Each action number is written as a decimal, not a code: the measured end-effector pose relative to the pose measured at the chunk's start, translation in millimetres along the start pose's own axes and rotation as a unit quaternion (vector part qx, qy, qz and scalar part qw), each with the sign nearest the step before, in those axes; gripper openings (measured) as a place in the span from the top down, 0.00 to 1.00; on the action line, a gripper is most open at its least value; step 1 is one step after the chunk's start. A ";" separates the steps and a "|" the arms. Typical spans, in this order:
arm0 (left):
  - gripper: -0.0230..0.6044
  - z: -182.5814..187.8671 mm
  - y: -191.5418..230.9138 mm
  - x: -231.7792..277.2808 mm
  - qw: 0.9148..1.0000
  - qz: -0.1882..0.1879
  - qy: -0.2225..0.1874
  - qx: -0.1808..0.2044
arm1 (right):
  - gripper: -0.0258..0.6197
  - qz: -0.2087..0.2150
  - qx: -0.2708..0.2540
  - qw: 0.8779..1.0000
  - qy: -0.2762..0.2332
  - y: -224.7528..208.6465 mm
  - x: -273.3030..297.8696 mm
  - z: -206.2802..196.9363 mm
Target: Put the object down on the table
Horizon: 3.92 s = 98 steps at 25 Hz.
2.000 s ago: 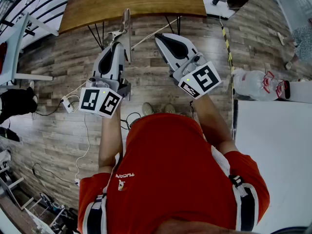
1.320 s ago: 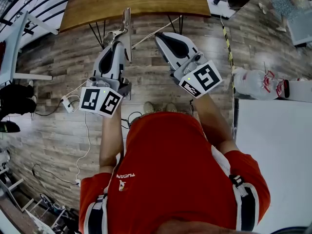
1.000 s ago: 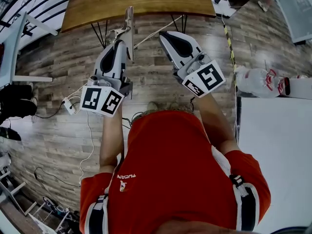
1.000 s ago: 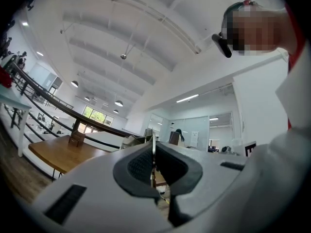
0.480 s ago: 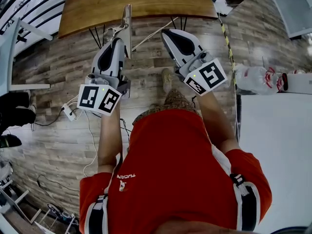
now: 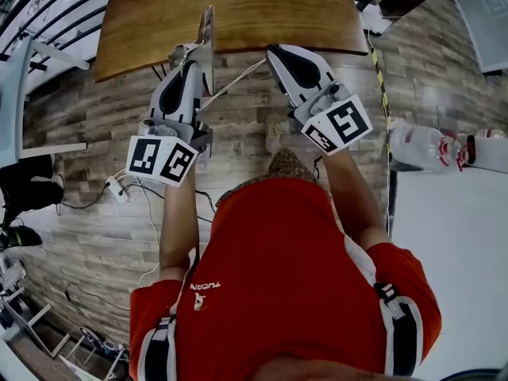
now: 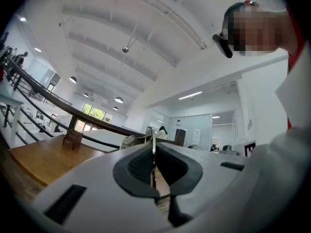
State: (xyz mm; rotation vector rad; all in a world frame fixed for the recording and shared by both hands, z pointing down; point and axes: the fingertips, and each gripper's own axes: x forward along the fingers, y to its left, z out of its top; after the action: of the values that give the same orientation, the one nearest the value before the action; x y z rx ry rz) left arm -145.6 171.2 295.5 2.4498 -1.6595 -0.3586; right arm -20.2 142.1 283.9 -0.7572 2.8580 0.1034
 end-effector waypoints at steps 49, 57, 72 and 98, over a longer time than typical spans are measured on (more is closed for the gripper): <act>0.95 -198.4 206.4 342.8 0.957 0.025 0.285 -0.052 | 0.92 -0.047 0.048 0.991 0.116 -284.4 166.3 -131.5; 0.95 -228.2 218.0 354.4 0.939 0.039 0.339 -0.050 | 0.92 -0.058 0.060 0.989 0.122 -297.5 162.6 -140.2; 0.94 -247.8 229.8 356.6 0.932 0.059 0.353 -0.058 | 0.92 -0.062 0.064 0.988 0.123 -303.2 155.3 -142.4; 0.60 -237.9 253.2 335.0 0.944 0.085 0.315 -0.046 | 0.92 -0.066 0.058 0.987 0.138 -282.4 147.3 -143.4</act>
State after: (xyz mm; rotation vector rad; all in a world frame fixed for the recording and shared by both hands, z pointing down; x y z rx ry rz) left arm -184.0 -234.2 554.6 2.0191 -1.4944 0.3360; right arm -28.3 -190.5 390.3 -1.0044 3.0234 -0.1992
